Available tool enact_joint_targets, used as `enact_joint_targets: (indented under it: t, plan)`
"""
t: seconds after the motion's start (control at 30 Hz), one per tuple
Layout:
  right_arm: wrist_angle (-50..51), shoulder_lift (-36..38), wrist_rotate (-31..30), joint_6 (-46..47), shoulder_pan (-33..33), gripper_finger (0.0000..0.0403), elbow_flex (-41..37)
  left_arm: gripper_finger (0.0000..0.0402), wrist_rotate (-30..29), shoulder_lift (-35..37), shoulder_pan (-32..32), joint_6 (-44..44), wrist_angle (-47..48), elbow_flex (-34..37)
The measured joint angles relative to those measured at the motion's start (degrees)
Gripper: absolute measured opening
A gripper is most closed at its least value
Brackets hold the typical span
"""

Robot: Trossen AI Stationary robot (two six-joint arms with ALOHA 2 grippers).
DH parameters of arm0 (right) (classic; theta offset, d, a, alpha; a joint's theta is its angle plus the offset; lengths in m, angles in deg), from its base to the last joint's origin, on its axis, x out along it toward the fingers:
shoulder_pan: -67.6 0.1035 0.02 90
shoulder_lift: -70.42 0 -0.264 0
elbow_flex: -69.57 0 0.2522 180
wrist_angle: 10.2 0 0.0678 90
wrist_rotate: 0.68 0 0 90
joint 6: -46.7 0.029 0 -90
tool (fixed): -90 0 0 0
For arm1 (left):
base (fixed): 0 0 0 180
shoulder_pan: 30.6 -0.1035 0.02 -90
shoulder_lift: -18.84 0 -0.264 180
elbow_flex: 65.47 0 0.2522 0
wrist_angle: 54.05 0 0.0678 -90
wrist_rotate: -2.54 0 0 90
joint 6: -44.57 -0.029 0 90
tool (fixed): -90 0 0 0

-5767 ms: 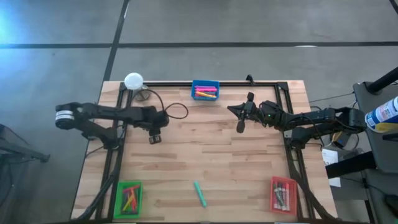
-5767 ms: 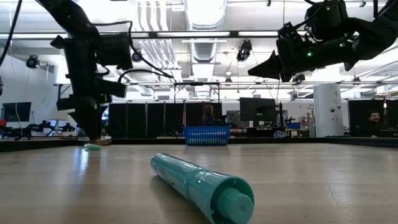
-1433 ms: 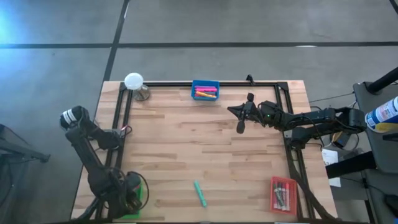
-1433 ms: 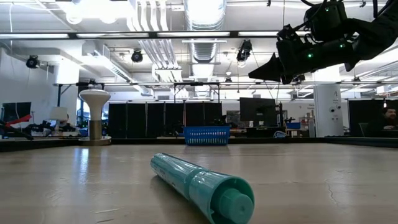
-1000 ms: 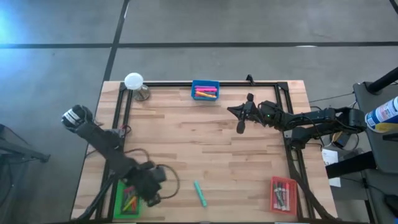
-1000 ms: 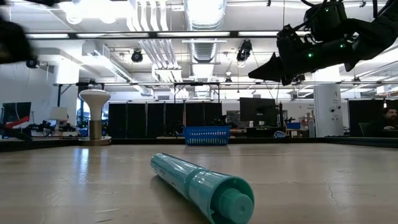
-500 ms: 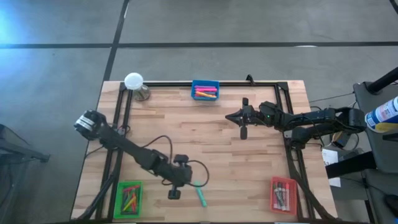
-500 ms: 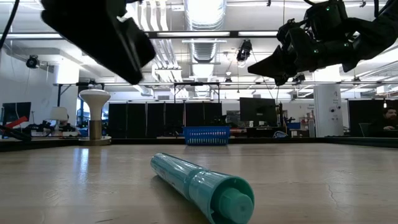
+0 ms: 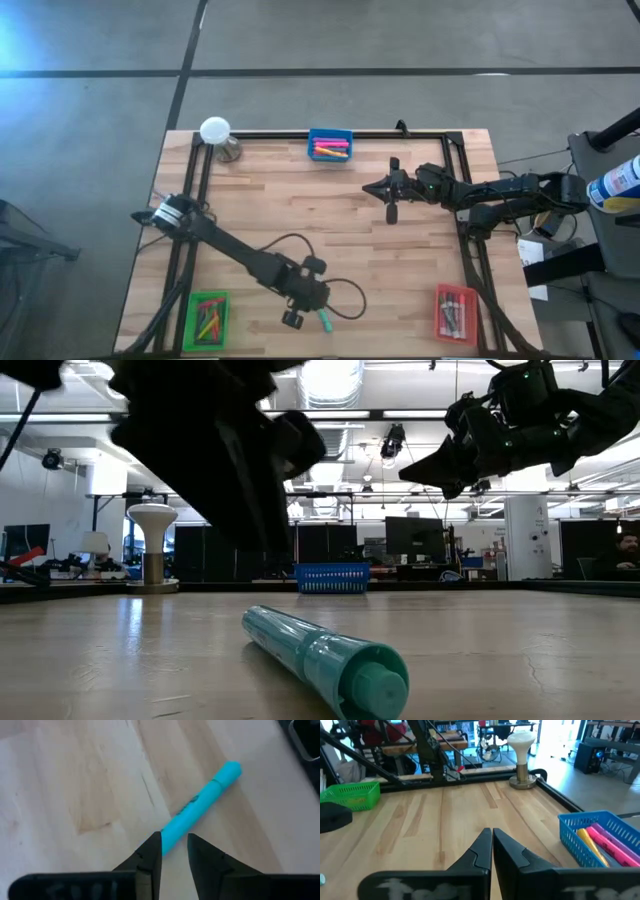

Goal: Pick & Place Markers
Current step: Put the light blue highlighter into the blue bin

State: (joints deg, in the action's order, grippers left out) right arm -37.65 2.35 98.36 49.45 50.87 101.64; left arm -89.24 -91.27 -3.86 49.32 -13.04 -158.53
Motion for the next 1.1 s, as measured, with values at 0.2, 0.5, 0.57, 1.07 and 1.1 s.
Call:
enact_joint_targets:
  t: [0.2, 0.5, 0.57, 1.07, 1.1]
  plan:
    - [0.8, 0.0, 0.0, -0.2, 0.0, 0.0011, 0.0, 0.0088, 0.6, -4.3, -0.9, -6.8, 3.1, -3.4]
    - [1.0, 0.0, 0.0, -0.4, 0.0, 0.0011, -0.2, 0.0088, 0.9, -5.8, -1.3, -9.6, 4.3, -3.1]
    - [0.8, 0.0, 0.0, -0.4, 0.0, 0.0011, -0.4, 0.0088, 0.8, -5.8, -1.4, -9.2, 4.4, -3.1]
    - [0.6, 0.0, 0.0, -0.4, 0.0, 0.0011, -1.2, 0.0085, 0.8, -5.8, -1.5, -3.0, 4.8, 0.3]
    - [0.6, 0.0, 0.0, -0.4, 0.0, 0.0011, -1.2, 0.0082, 0.8, -5.8, -1.5, -2.4, 4.8, 0.3]
